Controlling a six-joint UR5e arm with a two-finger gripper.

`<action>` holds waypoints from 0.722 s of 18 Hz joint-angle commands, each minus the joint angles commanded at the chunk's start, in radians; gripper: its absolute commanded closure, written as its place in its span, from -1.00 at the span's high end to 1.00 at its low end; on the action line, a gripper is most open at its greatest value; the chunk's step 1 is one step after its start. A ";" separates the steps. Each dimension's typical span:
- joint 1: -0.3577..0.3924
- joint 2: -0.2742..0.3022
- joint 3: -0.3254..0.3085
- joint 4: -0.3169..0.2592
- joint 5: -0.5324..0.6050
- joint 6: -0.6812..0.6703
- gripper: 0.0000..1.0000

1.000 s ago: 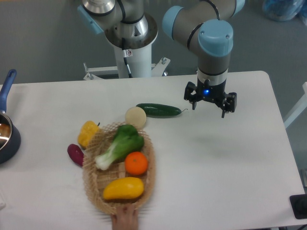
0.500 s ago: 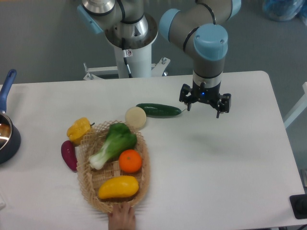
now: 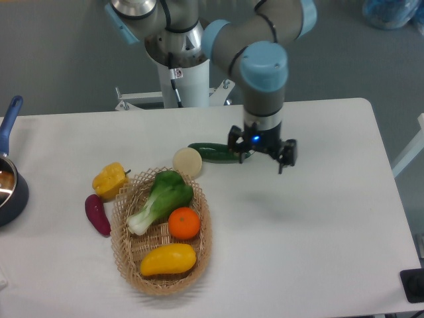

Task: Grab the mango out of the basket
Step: 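Move the open gripper over the basket toward the yellow mango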

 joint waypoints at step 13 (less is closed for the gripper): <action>-0.209 -0.184 0.154 0.017 0.021 0.073 1.00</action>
